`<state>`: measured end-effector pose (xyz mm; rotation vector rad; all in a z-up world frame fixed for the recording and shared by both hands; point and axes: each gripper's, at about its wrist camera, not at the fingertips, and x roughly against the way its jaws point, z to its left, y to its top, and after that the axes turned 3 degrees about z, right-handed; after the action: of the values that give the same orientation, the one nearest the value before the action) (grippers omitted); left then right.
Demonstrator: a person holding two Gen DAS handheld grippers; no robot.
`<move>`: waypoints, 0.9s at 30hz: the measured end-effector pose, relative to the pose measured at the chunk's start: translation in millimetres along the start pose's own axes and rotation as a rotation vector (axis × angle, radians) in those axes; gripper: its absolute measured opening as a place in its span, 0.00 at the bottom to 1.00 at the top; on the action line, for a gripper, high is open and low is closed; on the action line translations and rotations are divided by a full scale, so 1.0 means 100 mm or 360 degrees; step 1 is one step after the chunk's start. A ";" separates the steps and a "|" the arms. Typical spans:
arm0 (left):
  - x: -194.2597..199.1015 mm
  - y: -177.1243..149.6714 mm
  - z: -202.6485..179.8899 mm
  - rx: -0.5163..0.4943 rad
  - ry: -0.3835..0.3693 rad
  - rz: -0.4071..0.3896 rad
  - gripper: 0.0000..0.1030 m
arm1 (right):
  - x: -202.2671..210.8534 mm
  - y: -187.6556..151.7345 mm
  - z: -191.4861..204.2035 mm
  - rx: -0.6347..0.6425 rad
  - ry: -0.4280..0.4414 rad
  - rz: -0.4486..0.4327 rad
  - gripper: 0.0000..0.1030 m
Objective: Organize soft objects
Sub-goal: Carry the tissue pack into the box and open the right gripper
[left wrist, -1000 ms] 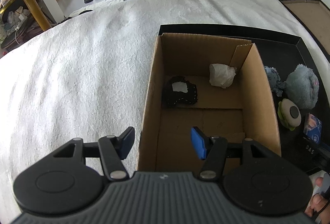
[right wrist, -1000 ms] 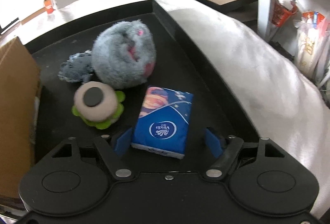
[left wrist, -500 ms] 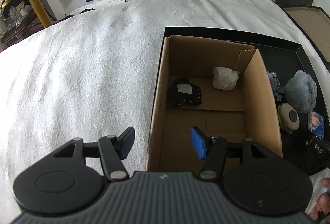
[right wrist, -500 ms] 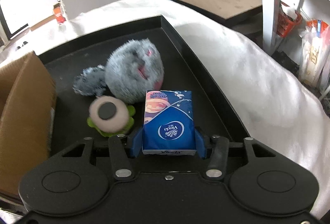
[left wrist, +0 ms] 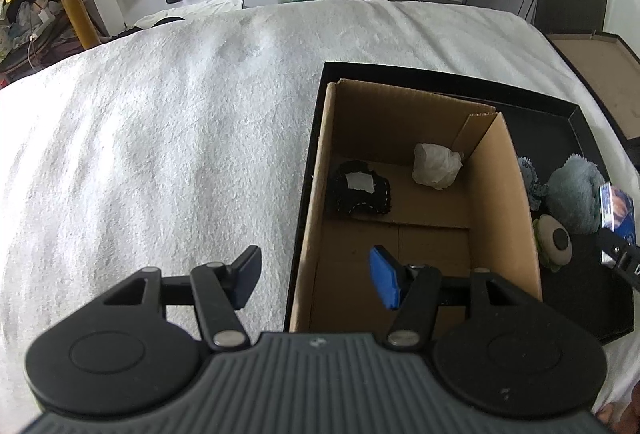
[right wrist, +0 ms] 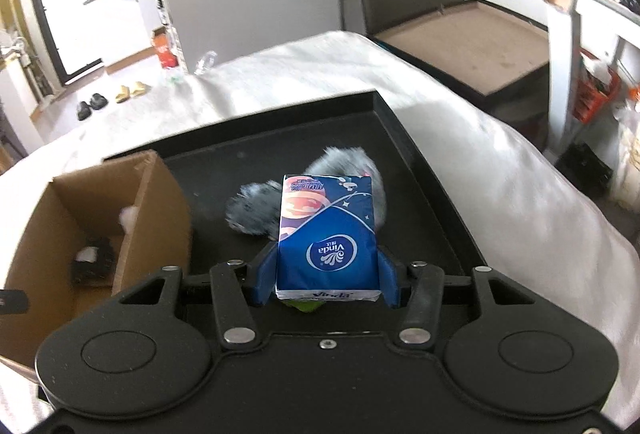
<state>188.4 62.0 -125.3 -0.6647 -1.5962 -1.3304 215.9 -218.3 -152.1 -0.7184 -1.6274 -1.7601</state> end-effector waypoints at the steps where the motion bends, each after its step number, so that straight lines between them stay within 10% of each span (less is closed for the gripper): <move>1: 0.00 0.00 0.01 0.0007 -0.0008 0.0000 0.56 | 0.03 0.03 0.03 0.0008 0.0017 -0.0008 0.48; 19: -0.02 -0.05 0.19 0.0095 -0.0134 -0.0015 0.48 | 0.33 0.28 0.61 0.0171 0.0310 -0.0093 0.48; 27: -0.12 -0.07 0.26 0.0127 -0.0221 0.0033 0.25 | 0.30 0.29 0.93 0.0265 0.0426 -0.0041 0.48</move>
<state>180.0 87.2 -139.1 -0.7360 -1.7393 -1.2213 215.6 -129.3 -102.1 -0.3686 -1.5803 -1.6357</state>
